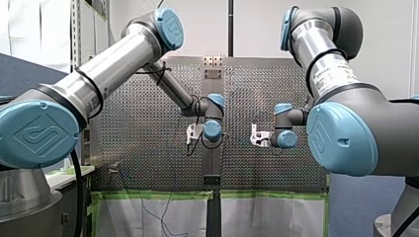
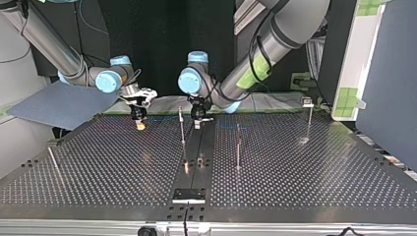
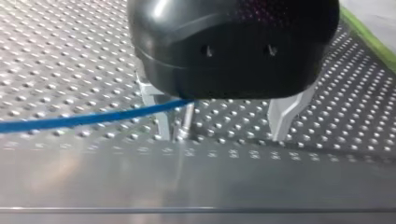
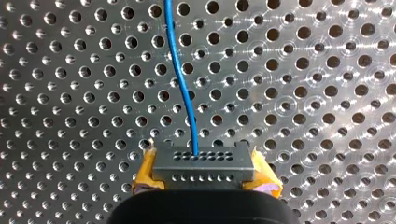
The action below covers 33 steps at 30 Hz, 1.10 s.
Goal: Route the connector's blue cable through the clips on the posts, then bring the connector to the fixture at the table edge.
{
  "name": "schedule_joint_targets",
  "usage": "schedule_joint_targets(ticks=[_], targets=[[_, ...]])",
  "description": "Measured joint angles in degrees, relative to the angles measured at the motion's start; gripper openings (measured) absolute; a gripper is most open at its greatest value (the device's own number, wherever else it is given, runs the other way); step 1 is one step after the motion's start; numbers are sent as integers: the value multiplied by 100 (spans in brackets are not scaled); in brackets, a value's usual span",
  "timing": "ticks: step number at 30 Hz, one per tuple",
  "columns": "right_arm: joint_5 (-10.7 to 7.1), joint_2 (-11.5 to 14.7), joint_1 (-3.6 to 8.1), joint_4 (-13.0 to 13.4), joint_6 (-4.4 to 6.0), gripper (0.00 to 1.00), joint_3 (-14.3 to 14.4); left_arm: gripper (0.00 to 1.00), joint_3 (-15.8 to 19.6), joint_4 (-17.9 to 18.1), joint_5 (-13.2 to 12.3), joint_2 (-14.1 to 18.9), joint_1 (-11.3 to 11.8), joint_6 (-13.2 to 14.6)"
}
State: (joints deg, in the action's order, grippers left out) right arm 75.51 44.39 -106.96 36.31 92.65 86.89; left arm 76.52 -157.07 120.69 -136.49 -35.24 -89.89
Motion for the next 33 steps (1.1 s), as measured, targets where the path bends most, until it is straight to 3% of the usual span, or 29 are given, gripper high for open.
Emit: schedule_joint_targets(ticks=[8, 18, 33], targets=[[0, 2, -5, -40, 0, 0, 0, 100, 301, -11, -27, 235, -115, 0], [0, 2, -6, -85, 0, 0, 0, 100, 333, -110, -9, 244, -357, 23], [0, 0, -5, -114, 0, 0, 0, 100, 362, -129, 5, 258, -538, 16]])
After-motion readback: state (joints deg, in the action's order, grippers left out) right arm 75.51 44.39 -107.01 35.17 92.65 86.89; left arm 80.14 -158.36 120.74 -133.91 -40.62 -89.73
